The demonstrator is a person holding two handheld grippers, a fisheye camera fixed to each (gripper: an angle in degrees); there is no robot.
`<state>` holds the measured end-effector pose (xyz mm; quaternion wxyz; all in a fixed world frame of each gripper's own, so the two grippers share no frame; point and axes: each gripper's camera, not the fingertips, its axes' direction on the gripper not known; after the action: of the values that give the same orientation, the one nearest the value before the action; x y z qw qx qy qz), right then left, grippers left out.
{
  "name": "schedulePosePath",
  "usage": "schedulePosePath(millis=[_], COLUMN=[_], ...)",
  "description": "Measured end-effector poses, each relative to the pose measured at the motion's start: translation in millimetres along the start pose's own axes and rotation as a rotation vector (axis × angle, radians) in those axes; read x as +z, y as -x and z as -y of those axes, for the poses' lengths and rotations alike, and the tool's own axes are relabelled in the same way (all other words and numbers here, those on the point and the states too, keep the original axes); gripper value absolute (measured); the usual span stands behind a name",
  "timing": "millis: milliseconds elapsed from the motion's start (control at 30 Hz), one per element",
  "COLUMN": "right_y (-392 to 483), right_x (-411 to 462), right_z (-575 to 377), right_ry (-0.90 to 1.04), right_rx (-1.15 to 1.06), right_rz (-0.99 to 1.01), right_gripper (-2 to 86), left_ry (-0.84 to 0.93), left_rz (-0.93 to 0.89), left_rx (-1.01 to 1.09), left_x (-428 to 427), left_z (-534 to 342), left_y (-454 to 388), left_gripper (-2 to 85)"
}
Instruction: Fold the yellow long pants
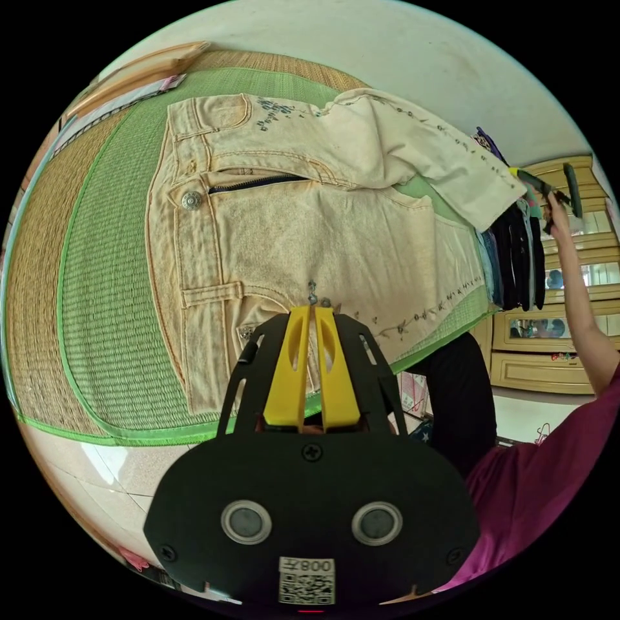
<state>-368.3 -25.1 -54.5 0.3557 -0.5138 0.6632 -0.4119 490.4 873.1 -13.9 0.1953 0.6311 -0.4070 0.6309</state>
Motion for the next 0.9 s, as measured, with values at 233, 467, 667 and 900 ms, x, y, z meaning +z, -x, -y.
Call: schedulePosePath(millis=[233, 467, 667, 900], right_y=[-77.7, 72.8, 163.4, 212.1], right_x=[-14.9, 141.5, 202.3, 216.8], right_z=[69.8, -12.7, -79.7, -84.2], right_ry=[-0.123, 0.129, 0.216, 0.235], right_rx=[0.219, -0.064, -0.141, -0.196], right_rz=[0.037, 0.247, 0.147, 0.285], right_gripper=[1.0, -0.2, 0.1, 0.2], left_ry=[0.001, 0.037, 0.073, 0.087], left_rz=[0.028, 0.099, 0.251, 0.392], left_rx=[0.003, 0.084, 0.160, 0.070], left_x=[20.0, 44.4, 60.6, 61.4], left_z=[11.4, 24.1, 31.2, 30.5], left_y=[-22.6, -51.0, -73.8, -51.9], left_gripper=[1.0, 0.2, 0.1, 0.0])
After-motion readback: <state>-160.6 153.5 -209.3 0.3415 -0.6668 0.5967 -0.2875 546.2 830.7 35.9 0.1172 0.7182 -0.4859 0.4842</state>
